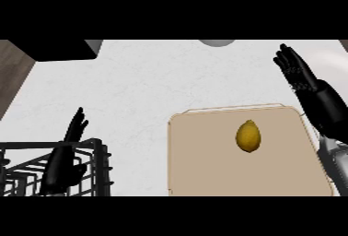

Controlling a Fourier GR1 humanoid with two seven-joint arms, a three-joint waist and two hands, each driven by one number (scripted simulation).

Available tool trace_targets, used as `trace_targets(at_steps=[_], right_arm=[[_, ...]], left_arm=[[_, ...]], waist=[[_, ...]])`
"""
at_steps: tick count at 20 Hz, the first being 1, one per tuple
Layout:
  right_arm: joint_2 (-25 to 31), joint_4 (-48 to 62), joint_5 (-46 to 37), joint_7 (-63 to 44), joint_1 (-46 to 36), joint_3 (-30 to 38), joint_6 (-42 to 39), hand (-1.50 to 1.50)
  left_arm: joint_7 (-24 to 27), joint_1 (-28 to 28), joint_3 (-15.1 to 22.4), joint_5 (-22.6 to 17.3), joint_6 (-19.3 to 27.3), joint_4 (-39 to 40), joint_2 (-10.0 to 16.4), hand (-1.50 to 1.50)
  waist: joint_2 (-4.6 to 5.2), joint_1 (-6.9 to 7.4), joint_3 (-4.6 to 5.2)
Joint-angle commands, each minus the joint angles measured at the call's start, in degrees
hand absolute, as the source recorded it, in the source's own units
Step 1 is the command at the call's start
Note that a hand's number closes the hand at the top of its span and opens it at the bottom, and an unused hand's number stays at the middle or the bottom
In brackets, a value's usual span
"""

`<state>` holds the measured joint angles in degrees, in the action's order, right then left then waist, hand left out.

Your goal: Pick the lemon from the tray and place it in the plate

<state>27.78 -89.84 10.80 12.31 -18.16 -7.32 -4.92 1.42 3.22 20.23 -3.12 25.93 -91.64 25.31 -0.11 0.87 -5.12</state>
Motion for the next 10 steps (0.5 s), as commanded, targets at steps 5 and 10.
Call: trace_targets(at_steps=[5, 10], right_arm=[[1.42, 2.19, 1.01, -3.27, 0.19, 12.15, 11.0, 1.5], [6.05, 7.51, -8.82, -6.89, 4.5, 18.72, 24.12, -1.5]], left_arm=[[-16.63, 1.73, 9.73, -3.15, 14.05, -2.9, -1.51, 0.0], [-24.35, 1.33, 17.72, -1.4, 23.69, -9.44, -2.6, 0.0]], waist=[[0.31, -4.59, 5.37], [0.28, -8.08, 5.63]])
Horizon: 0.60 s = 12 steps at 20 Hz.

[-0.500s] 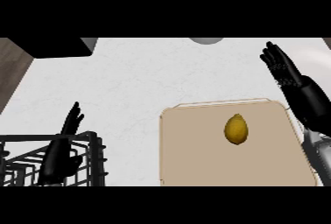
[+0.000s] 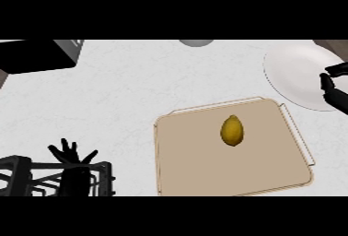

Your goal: Pick the lemon from the tray and place it in the plate

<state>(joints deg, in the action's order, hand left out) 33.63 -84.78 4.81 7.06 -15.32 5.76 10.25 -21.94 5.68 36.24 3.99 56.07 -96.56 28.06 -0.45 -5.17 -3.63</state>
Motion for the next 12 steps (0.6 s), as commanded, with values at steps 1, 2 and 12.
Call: trace_targets(at_steps=[1, 2, 12], right_arm=[[-1.93, 2.05, -3.47, -0.84, 2.24, 5.24, 11.19, -1.5], [-3.35, 1.0, -3.27, 0.43, 3.39, 5.7, 12.6, -1.5], [-0.55, -5.02, -9.4, -5.54, 10.6, -0.4, 10.51, -1.5]], left_arm=[[-1.46, -1.44, 2.29, -8.81, -6.45, -5.21, -5.46, 0.0], [-1.93, -1.74, 2.35, -9.21, -6.19, -5.32, -5.45, 0.0], [-0.16, -3.46, 4.61, -15.02, -5.44, -7.38, -2.04, 0.0]], waist=[[0.71, -1.4, 4.09], [0.52, -1.94, 4.08], [0.6, 0.46, 4.49]])
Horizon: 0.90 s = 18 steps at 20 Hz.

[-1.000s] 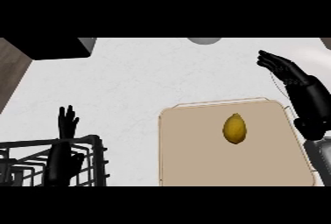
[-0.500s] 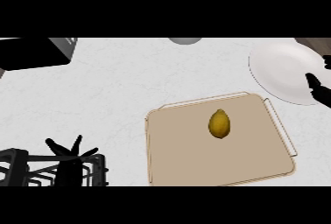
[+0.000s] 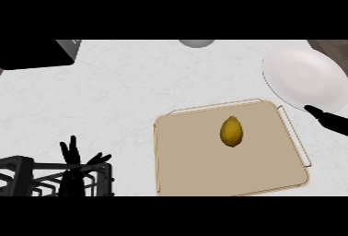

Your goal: Pick the lemon from the tray and place it in the plate

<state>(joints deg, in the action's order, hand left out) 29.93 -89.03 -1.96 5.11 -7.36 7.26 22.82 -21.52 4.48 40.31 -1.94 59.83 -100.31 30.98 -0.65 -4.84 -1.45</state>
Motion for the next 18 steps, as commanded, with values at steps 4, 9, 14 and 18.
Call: trace_targets(at_steps=[4, 9, 14, 18], right_arm=[[8.08, -2.6, -7.97, -10.9, 6.53, -8.34, -7.57, -1.5], [11.36, -9.69, -12.2, -24.36, 5.9, -13.23, -11.08, -1.5], [11.52, -14.29, -16.69, -38.67, 3.87, -17.87, -13.87, -1.5], [8.23, -19.53, -21.29, -47.25, 3.71, -23.18, -13.39, -1.5]], left_arm=[[-0.93, -2.82, 1.15, -9.92, -8.49, -5.66, -3.1, 0.0], [0.34, -4.68, -0.73, -13.8, -14.02, -2.29, -4.91, 0.0], [2.49, -4.64, -3.25, -18.58, -18.36, -2.15, -4.27, 0.0], [3.96, -5.86, -4.57, -20.39, -20.84, 1.26, -5.01, 0.0]], waist=[[0.78, 0.75, 2.47], [0.96, 2.16, 2.53], [0.95, 4.39, 2.09], [1.06, 4.03, 2.02]])
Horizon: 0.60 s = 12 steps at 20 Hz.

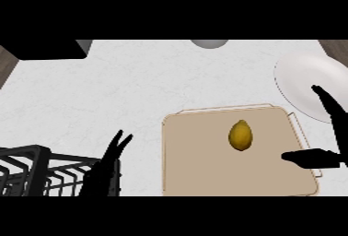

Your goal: Pick the lemon from the tray and place it in the plate

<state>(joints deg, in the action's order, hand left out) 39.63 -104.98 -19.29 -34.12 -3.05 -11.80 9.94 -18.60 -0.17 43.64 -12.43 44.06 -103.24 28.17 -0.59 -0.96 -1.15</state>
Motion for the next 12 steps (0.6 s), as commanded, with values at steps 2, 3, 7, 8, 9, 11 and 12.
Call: trace_targets(at_steps=[2, 3, 7, 8, 9, 11, 12], right_arm=[[-2.94, -3.39, -7.47, -11.71, -2.34, -6.19, -0.09, -1.5], [-2.75, -3.59, -8.02, -15.06, -4.09, -6.18, -1.44, -1.5], [-6.29, -2.11, -9.16, -20.53, -6.41, -10.22, -4.67, -1.5], [-7.19, -2.14, -9.49, -20.35, -5.49, -10.38, -3.68, -1.5], [-9.01, -0.55, -9.58, -22.69, -8.66, -11.29, -4.76, -1.5], [-9.2, -2.44, -9.43, -24.15, -8.0, -11.67, -5.87, -1.5], [-11.25, 0.29, -10.03, -23.85, -9.57, -12.17, -4.97, -1.5]], left_arm=[[2.61, -1.05, -9.29, -11.55, -8.07, 4.79, -1.22, 0.0], [4.3, 0.7, -8.82, -11.66, -8.66, 4.81, -1.12, 0.0], [6.16, 1.76, -9.49, -12.57, -11.04, 5.7, -1.58, 0.0], [6.83, 1.07, -10.9, -13.12, -11.83, 8.59, -1.95, 0.0], [5.28, 0.18, -11.23, -13.6, -12.2, 6.78, -1.82, 0.0], [6.63, 1.19, -11.93, -14.32, -13.73, 8.04, -1.78, 0.0], [4.8, -0.26, -13.31, -14.75, -13.96, 6.56, -0.88, 0.0]], waist=[[1.09, 0.78, 1.65], [1.03, 1.33, 1.67], [0.99, 1.91, 1.43], [1.06, 1.33, 1.42], [1.17, 2.1, 1.42], [1.0, 1.47, 1.41], [1.12, 1.94, 1.34]])
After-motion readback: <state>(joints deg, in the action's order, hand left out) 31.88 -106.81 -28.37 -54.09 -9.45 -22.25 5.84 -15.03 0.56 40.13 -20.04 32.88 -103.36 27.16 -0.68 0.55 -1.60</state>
